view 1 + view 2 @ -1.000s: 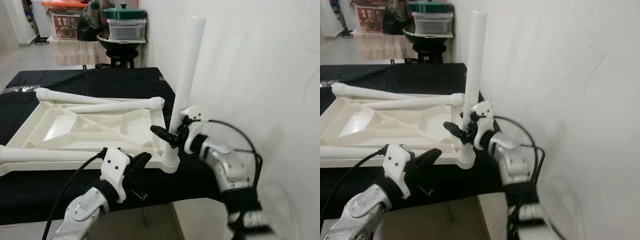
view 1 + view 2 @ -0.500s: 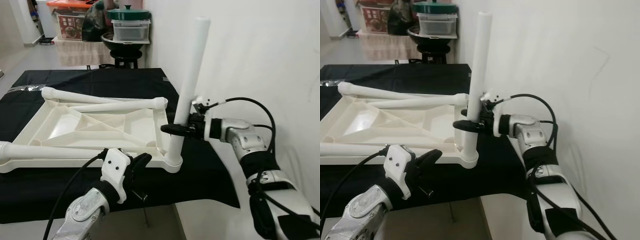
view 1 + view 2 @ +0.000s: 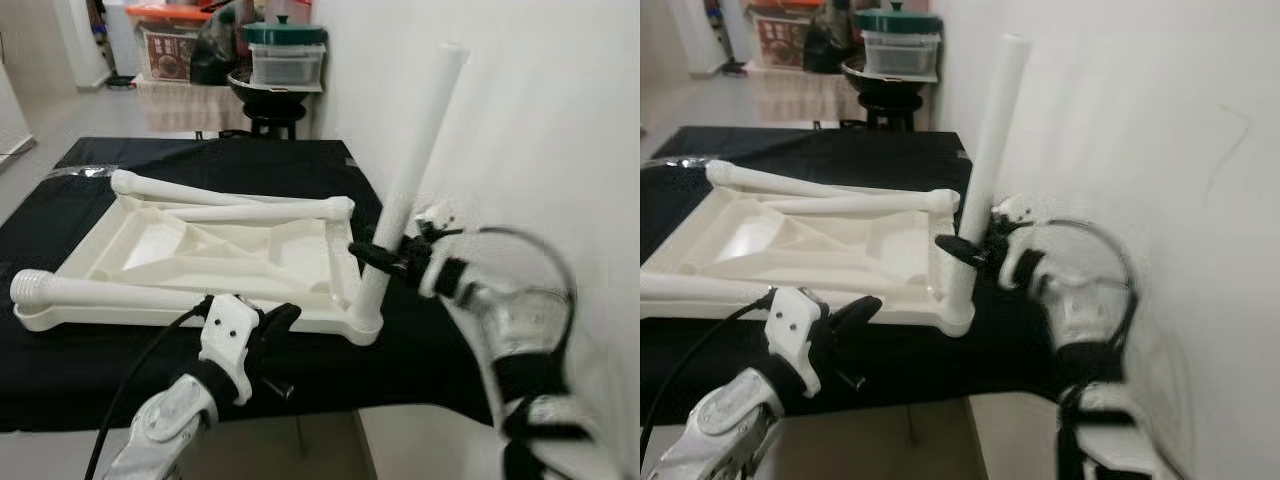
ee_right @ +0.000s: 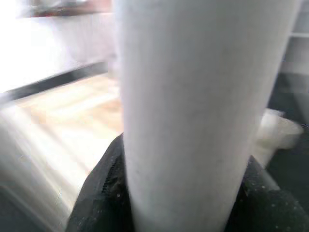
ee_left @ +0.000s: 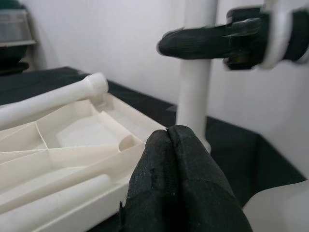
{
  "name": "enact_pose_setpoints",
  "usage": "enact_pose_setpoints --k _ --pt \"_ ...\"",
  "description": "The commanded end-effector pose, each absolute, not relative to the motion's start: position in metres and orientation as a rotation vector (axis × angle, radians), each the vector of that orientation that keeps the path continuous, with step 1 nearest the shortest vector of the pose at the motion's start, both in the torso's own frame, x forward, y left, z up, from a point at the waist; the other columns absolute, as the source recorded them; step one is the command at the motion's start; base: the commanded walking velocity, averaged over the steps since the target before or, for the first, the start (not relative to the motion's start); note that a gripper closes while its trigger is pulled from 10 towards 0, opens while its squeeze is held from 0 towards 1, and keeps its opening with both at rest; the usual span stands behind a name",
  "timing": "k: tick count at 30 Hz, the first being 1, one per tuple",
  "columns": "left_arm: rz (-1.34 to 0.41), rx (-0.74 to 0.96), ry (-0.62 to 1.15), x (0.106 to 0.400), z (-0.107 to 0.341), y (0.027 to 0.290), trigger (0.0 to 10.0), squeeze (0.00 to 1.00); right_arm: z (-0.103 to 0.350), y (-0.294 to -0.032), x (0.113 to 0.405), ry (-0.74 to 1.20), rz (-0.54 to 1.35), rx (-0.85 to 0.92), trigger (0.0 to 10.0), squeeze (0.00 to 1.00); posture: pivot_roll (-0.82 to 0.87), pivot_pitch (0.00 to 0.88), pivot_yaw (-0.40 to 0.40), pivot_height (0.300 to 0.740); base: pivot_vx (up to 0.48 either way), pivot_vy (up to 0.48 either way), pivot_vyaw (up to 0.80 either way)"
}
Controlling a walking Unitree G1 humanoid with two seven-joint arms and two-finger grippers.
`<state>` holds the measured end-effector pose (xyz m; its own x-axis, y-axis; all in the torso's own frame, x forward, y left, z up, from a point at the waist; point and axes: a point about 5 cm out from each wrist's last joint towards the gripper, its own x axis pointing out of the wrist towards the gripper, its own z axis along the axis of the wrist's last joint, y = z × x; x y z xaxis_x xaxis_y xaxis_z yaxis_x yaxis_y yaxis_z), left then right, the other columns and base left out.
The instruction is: Building children table
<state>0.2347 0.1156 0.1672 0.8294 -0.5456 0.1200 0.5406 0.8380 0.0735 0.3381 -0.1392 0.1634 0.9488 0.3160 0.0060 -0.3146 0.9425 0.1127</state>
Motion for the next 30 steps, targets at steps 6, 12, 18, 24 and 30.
enact_pose_setpoints --k 6,12,18,24,30 --pt "-0.579 0.039 -0.124 0.236 0.165 0.116 10.0 0.00 0.124 -0.094 0.311 0.179 0.403 0.003 0.0 0.00 -0.03 0.005 -0.093 0.740 0.000 0.000 0.00" --pt "-0.566 0.040 -0.128 0.236 0.165 0.115 10.0 0.00 0.130 -0.093 0.323 0.173 0.423 -0.006 10.0 0.00 -0.03 0.000 -0.097 0.740 0.000 0.000 0.00" --pt "-0.573 0.036 -0.127 0.236 0.164 0.113 10.0 0.00 0.158 -0.096 0.338 0.097 0.645 -0.001 10.0 1.00 -0.03 0.000 -0.097 0.740 0.000 0.000 0.00" --pt "-0.573 0.036 -0.126 0.237 0.163 0.112 10.0 0.00 0.172 -0.108 0.352 0.099 0.930 -0.045 10.0 0.00 -0.03 0.000 -0.101 0.740 0.000 0.000 0.00" --pt "-0.570 0.038 -0.123 0.237 0.162 0.112 10.0 0.00 0.184 -0.117 0.363 0.121 1.127 -0.129 10.0 0.00 -0.01 0.000 -0.100 0.740 0.000 0.000 0.00"
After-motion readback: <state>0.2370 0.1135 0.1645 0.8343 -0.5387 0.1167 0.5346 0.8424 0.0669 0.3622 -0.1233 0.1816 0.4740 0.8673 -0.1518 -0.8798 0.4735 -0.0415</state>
